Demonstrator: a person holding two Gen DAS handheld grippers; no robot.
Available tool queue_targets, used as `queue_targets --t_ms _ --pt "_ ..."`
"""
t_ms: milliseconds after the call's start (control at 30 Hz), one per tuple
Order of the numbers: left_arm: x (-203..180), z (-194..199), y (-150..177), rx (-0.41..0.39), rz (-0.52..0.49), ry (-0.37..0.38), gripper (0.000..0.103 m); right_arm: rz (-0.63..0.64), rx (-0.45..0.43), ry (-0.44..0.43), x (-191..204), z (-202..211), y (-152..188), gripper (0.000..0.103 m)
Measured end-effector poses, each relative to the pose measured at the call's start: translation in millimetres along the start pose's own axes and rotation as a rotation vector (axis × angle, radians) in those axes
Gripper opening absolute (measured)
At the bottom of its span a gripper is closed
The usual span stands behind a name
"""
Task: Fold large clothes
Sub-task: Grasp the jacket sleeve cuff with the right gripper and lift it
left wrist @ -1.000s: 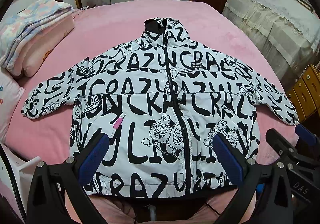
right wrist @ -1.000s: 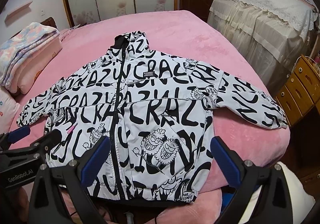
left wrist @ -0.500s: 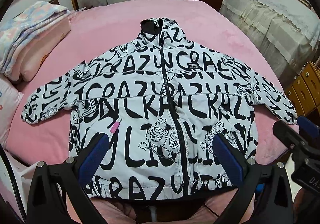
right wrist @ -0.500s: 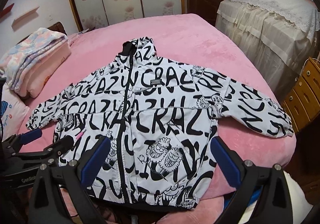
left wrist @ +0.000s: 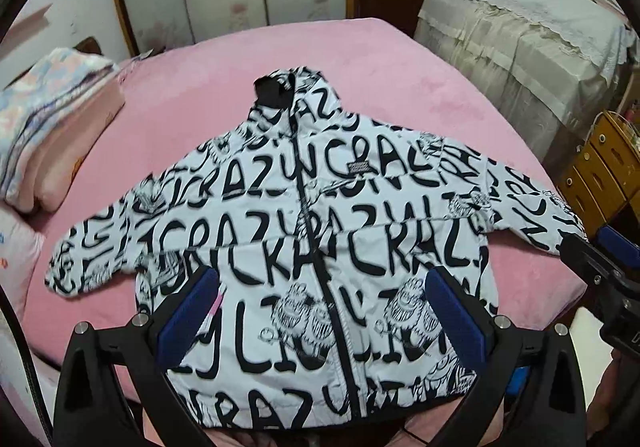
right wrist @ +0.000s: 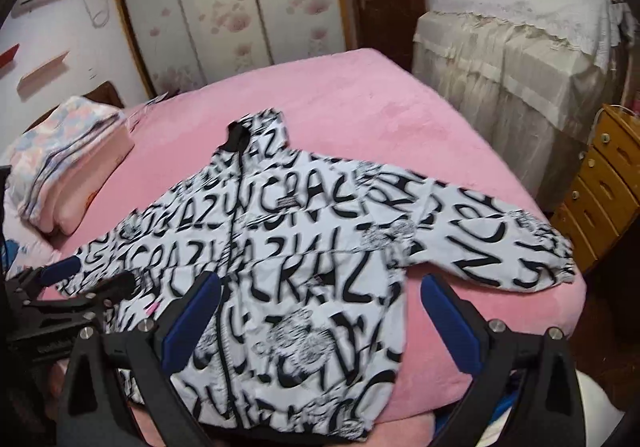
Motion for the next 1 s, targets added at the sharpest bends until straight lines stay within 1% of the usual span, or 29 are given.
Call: queue_targets --t_ms 100,167,233,400,500,633,667,800,900,1000 --pt "-18 -7 -12 -0.002 -0.013 -0.005 0.103 -0.022 -0.007 0.041 -22 -1 1 0.101" --pt "-32 -13 -20 0.004 -0.024 0.015 0.103 -0.041 -0.012 0.07 -39 -3 3 0.1" --pt "-44 -18 -25 -0.008 -0.039 0.024 0.103 -0.059 -0.012 0.098 -56 -5 5 0.1" --pt "-82 -31 -41 -0.073 -0.086 0.026 0.103 -0.115 -0.009 0.178 -105 -13 11 0.1" --pt "-105 -44 -52 -0.112 -0.094 0.04 0.103 -0.155 0.001 0.222 -135 -23 15 0.1" --pt "-134 -71 -62 -0.17 -0.11 0.026 0.103 -0.25 0.048 0.249 -187 -43 26 0.1" --pt "-143 -80 -63 -0.173 -0.116 0.025 0.103 -0.279 0.063 0.254 -202 -49 30 0.1" --pt "-178 -125 -63 -0.14 -0.153 0.07 0.103 -0.42 0.139 0.252 -262 -77 54 0.1" --pt "-201 -158 -56 -0.098 -0.166 0.088 0.103 -0.512 0.2 0.271 -299 -95 74 0.099" --pt "-224 -192 -46 -0.038 -0.187 0.117 0.103 -0.583 0.244 0.271 -323 -110 92 0.096"
Point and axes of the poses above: each gripper's, at about its wrist camera, not at the fingertips, and z roughly against the way its jaws point, x to its left, y to its underside, the point moved 1 cm from there along -z, roughly the way its jaws point, and after that the axes turned 10 degrees about z, right-handed, at the moved point
